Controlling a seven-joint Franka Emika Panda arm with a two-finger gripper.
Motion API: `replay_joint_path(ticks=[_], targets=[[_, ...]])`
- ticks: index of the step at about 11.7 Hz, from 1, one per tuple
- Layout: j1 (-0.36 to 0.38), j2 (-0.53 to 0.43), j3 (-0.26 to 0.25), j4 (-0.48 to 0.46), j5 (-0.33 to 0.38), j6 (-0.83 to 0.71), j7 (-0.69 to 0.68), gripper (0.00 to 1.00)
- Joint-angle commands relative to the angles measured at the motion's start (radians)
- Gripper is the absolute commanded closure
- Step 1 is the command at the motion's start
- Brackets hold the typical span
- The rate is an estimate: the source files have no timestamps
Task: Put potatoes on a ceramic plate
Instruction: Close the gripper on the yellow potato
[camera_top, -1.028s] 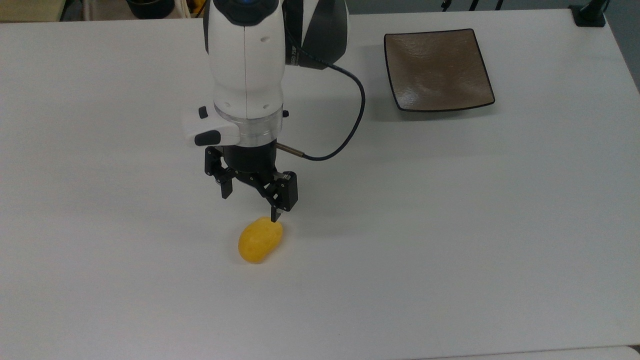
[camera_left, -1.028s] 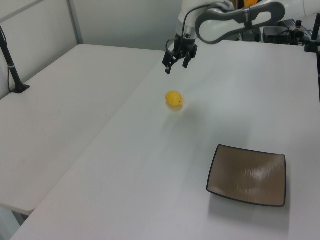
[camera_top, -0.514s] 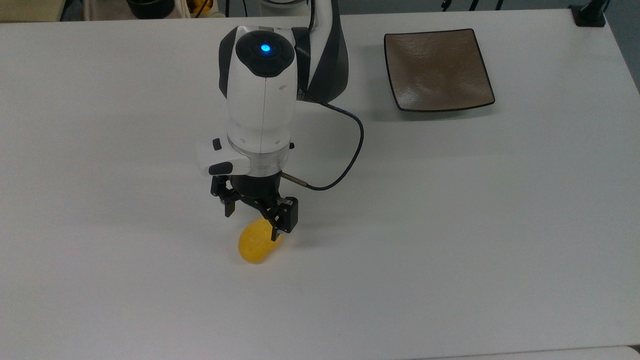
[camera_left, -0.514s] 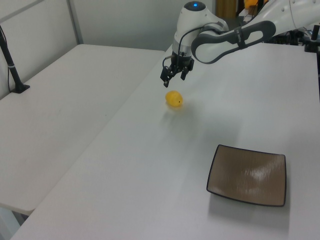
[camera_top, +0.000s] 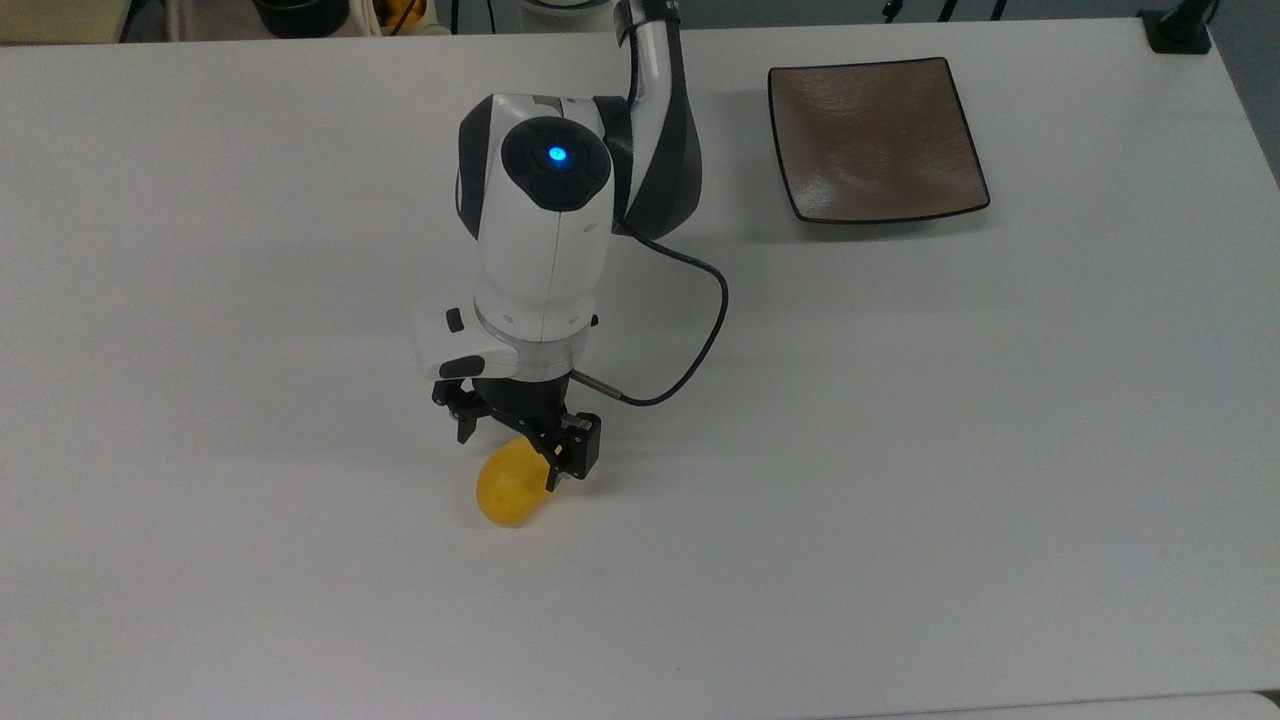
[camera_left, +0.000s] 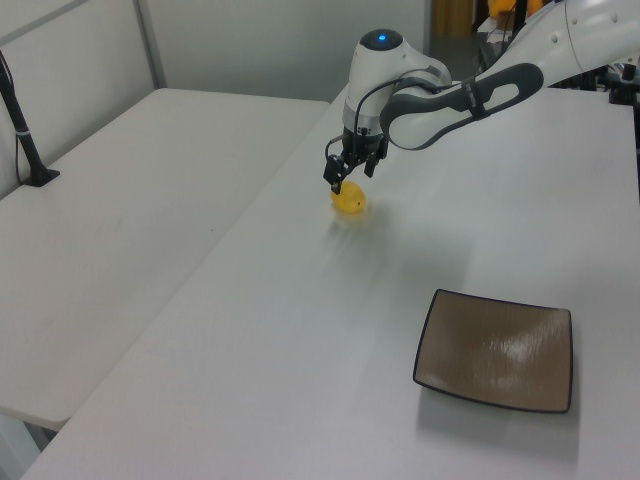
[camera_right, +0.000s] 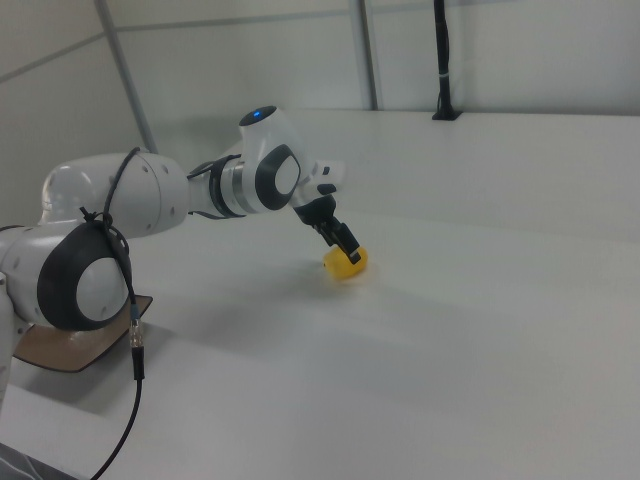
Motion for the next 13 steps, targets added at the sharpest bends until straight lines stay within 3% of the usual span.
replay_joint_path(ticks=[1, 4, 5, 6, 7, 8, 10, 13], targets=[[0.017, 0.041, -0.009, 0.018, -0.042, 0.039, 0.045, 0.0], [0.026, 0.046, -0.007, 0.014, -0.053, 0.041, 0.045, 0.0], [0.027, 0.057, -0.007, 0.015, -0.053, 0.042, 0.045, 0.05], [0.032, 0.058, -0.007, 0.014, -0.053, 0.044, 0.043, 0.26], [0.032, 0.058, -0.007, 0.014, -0.053, 0.047, 0.043, 0.64], [0.03, 0.058, -0.007, 0.014, -0.053, 0.047, 0.043, 0.85], [0.032, 0.057, -0.007, 0.014, -0.053, 0.047, 0.042, 1.0], [0.03, 0.048, -0.007, 0.014, -0.052, 0.042, 0.043, 1.0]])
